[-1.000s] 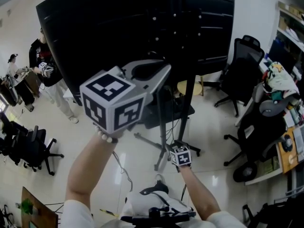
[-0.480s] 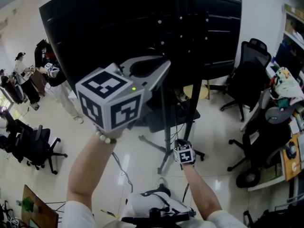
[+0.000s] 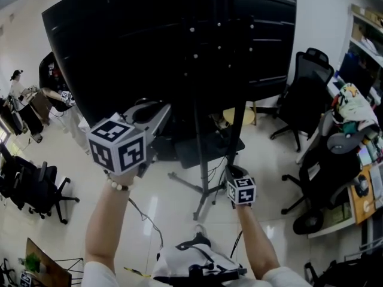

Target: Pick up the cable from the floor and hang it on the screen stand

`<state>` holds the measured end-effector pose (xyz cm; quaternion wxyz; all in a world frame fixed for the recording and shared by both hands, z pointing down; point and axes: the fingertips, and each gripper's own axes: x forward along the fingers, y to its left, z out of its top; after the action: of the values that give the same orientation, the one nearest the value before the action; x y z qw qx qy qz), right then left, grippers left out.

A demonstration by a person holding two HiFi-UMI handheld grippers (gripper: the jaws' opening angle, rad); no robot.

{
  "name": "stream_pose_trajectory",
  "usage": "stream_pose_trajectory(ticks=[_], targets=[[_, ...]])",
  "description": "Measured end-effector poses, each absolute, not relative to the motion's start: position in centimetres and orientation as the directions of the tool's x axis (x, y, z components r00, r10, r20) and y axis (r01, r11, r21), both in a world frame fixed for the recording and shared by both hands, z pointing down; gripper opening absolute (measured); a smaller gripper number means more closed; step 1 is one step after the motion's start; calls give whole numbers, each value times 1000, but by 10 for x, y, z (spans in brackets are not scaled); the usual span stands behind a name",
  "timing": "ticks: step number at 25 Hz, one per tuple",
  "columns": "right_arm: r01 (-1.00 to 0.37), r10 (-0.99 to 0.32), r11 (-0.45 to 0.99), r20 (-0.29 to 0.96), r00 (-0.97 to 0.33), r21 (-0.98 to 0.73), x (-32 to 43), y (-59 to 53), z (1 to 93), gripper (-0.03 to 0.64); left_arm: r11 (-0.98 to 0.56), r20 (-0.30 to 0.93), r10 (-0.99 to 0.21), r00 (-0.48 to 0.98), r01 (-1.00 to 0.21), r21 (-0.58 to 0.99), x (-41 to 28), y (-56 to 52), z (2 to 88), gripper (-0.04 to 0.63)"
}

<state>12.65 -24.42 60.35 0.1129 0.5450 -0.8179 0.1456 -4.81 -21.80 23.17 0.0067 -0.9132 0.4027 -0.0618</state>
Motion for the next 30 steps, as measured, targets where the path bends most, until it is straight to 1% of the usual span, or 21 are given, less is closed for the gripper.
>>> stream_pose_trajectory(ticks=[4,8,13,15,20,27,30], targets=[[-910,-890,412,189,-414,-56,127,-257,514,32,-669,157,-738,656,-743,-39,-56,-210,269,15],[-886,-886,464,26,-463,18,124,-270,423,32,-663,160,-740,653,-748,-16,-63,-200,285,15],[-859,-853,503,-107,-511,96,110,-291,330,31,-667,171,-733,658,-745,5,-62,-197,301,15],[-847,-837,517,-133,-530,120,104,-300,303,31,-668,172,-733,658,-744,4,-60,-199,305,15],[-829,-818,527,-152,-555,189,94,-329,253,31,-650,157,-752,641,-759,-15,-65,-218,305,15],[-793,-759,586,-230,-610,167,77,-360,182,31,-667,173,-735,656,-745,-11,-64,-244,307,15],[-790,-745,588,-264,-612,172,67,-373,152,31,-677,164,-728,666,-736,-17,-66,-252,303,15]])
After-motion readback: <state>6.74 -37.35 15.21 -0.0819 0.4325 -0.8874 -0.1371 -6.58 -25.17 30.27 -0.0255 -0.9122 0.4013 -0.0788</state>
